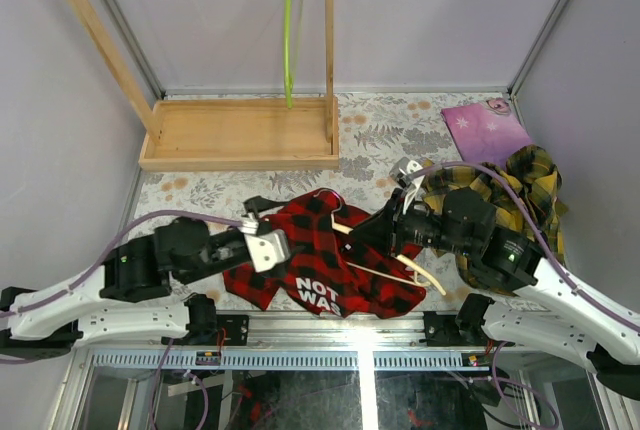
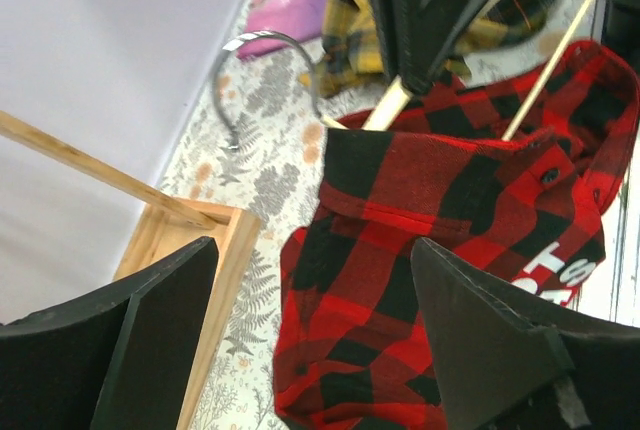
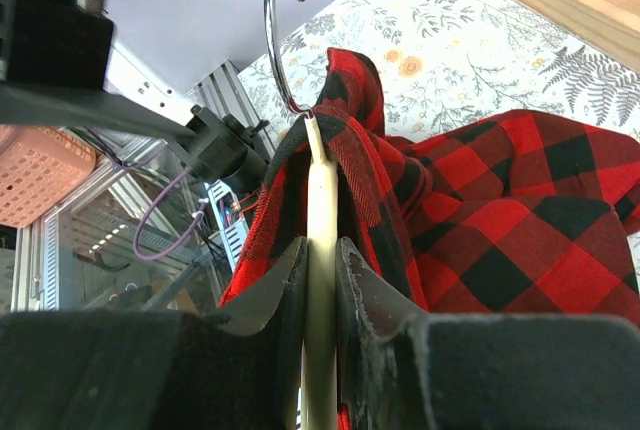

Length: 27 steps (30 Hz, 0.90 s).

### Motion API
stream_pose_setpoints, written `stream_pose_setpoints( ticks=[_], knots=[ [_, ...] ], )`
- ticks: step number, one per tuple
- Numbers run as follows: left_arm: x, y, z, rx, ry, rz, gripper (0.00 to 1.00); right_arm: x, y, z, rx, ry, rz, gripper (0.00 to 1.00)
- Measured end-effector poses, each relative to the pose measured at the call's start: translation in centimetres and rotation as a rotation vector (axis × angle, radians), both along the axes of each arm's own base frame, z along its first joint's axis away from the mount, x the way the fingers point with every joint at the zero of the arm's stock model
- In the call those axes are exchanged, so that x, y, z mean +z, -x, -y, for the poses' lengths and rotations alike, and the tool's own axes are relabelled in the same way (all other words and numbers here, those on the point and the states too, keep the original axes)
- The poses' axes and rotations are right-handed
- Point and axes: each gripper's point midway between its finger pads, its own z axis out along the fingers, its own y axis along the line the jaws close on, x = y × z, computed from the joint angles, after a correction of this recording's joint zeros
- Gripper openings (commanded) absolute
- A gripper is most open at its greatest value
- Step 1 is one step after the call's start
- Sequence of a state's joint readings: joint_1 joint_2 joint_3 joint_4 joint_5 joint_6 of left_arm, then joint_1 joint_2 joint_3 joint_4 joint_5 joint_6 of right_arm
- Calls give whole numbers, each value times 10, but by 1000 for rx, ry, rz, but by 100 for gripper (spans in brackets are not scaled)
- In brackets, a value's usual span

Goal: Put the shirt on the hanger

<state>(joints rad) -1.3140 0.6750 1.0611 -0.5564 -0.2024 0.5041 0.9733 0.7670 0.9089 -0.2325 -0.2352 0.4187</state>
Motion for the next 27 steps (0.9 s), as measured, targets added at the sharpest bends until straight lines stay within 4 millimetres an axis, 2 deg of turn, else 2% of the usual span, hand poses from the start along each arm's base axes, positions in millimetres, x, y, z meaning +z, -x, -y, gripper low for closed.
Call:
stream_pose_setpoints(
  ticks=[5,9,12,18,24,27],
  knots=[
    [-37,-2,16,-26,-136,-12,75,-2,3,-2,20,-20,8,0],
    [-56,-1,17,-36,-188,-18,74,-4,7,1,30,-30,12,0],
    [-58,2,13,-46,-172,-17,71,0,13,0,65,-48,19,0],
    [-58,9,11,-79,-146,-30,55,3,26,-3,139,-72,23,0],
    [-63,16,16,-123,-157,-48,46,6,37,-5,209,-88,31,0],
    [-67,23,21,-162,-164,-65,38,7,42,-6,240,-96,36,0]
  ],
)
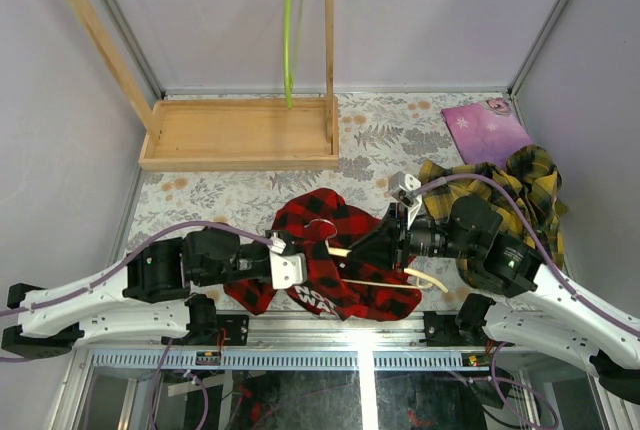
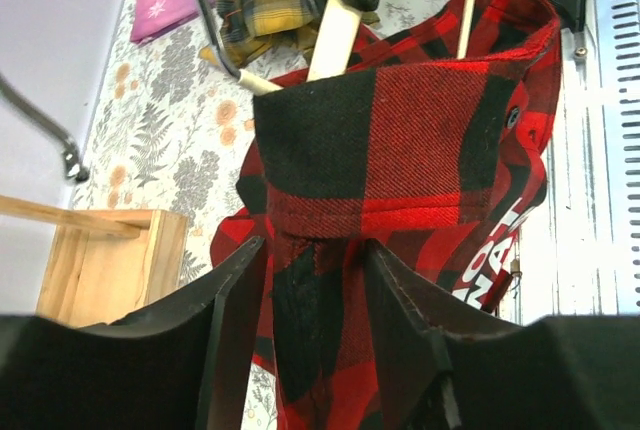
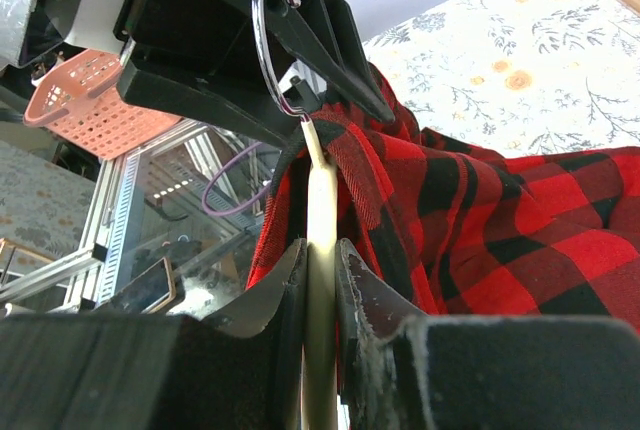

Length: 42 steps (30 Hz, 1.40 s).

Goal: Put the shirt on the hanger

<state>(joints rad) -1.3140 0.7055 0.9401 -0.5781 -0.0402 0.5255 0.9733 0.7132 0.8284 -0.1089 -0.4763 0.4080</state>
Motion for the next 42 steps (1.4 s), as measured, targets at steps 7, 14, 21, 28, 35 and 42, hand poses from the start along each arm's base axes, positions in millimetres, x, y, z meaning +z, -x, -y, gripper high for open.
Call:
stream_pose_setpoints(
  ticks=[7,14,21,28,35,42],
  knots=[
    [-8,9,8,-51,-19,-39,33,2,8,-1,50,-12,8,0],
    [-16,12,15,-77,-49,-59,27,-1,9,-4,69,-5,1,0],
    [-16,13,22,-93,-60,-72,27,-8,7,-9,75,9,-10,0],
    [-15,10,23,-77,-64,-69,0,-14,6,-11,79,19,-14,5],
    [-14,6,17,-53,-67,-59,0,-11,-5,3,-37,26,13,56],
    [2,-1,-15,34,-18,-22,0,18,-30,62,-367,-25,55,65]
  ],
)
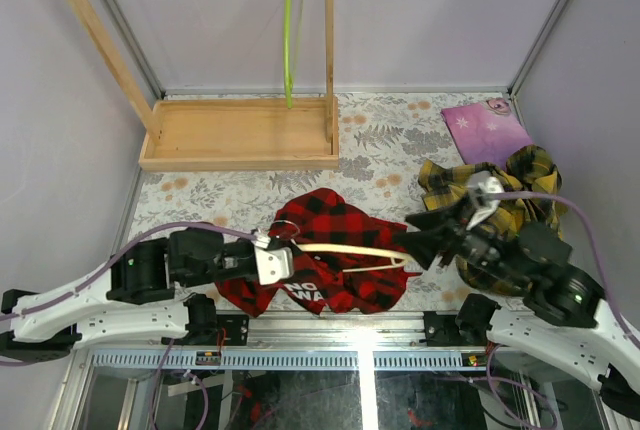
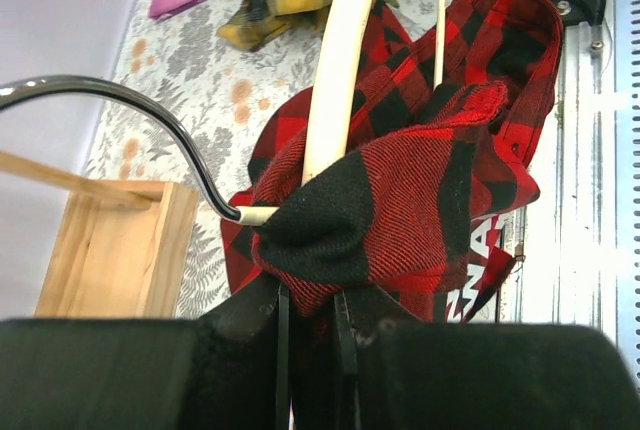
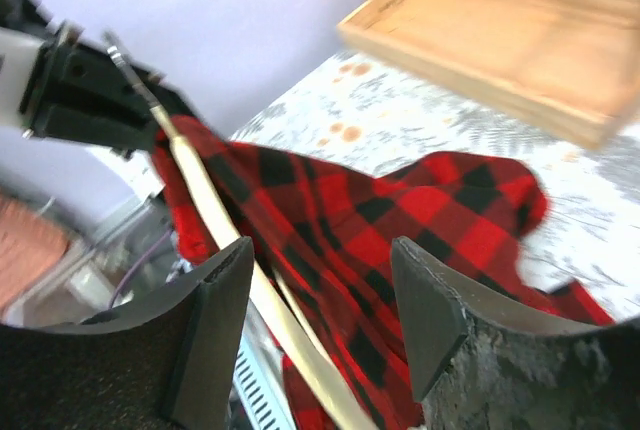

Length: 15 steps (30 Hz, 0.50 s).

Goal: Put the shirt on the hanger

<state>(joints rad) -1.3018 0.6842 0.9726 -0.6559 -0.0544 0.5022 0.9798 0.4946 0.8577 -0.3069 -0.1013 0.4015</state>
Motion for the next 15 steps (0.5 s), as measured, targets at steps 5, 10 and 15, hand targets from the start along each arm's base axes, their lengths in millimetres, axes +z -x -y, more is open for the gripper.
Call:
stream_pose_setpoints(
  ticks=[5,10,15],
  knots=[
    [10,-5,-18,59,38,19,0,4,-16,62,-301,-78,-76,65],
    [12,-15,-28,129,39,43,0,-31,-21,93,-479,-59,-242,65],
    [15,-26,-37,200,42,70,0,-70,-19,105,-566,-42,-385,65]
  ],
)
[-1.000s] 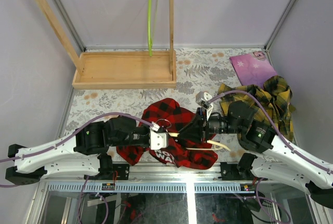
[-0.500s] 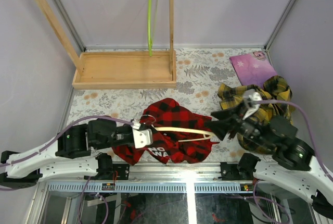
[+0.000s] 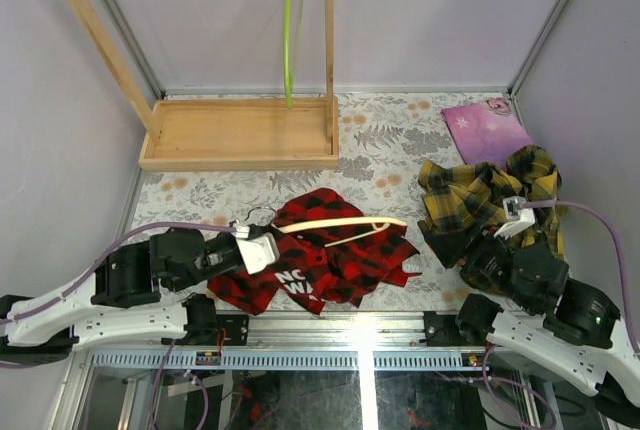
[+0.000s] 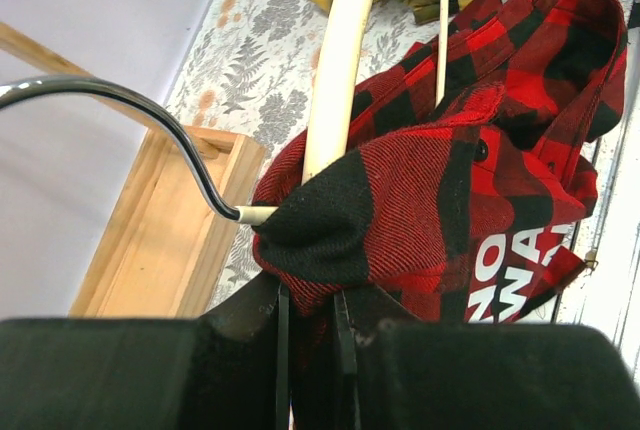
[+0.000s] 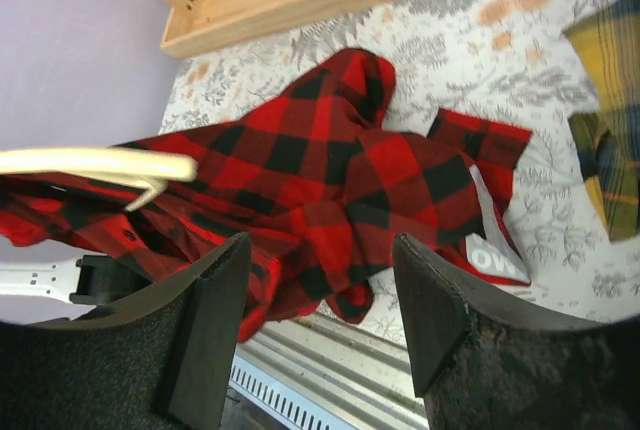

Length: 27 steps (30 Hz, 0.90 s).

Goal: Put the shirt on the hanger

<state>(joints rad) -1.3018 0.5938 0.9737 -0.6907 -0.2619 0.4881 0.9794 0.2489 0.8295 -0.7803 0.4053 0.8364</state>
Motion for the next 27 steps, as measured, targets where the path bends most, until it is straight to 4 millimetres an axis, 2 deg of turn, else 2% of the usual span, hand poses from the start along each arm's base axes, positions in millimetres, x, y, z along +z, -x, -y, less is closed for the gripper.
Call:
stream_pose_setpoints(
  ticks=[4,8,11,13,16,18,21,24,27],
  knots=[
    [2,-5,-5,37,1,13,0,-28,1,-7,-14,-22,-88,65],
    [2,-14,-8,89,-9,31,0,-56,4,-30,38,-51,-168,66],
    [7,-26,-11,156,-12,67,0,-69,3,-47,66,-75,-206,68],
    [10,-32,-11,191,-16,91,0,-69,0,-54,71,-88,-211,70],
    [14,-39,-9,219,-34,118,0,-55,-5,-65,87,-137,-184,72],
    [18,-41,-6,221,-40,132,0,-48,-8,-72,98,-164,-169,77],
    [22,-43,-2,220,-42,144,0,-38,-13,-87,114,-205,-163,78],
    [25,-44,-1,219,-39,151,0,-36,-18,-97,110,-236,-184,75],
    [26,-44,0,219,-36,152,0,-42,-21,-103,94,-242,-228,66]
  ],
)
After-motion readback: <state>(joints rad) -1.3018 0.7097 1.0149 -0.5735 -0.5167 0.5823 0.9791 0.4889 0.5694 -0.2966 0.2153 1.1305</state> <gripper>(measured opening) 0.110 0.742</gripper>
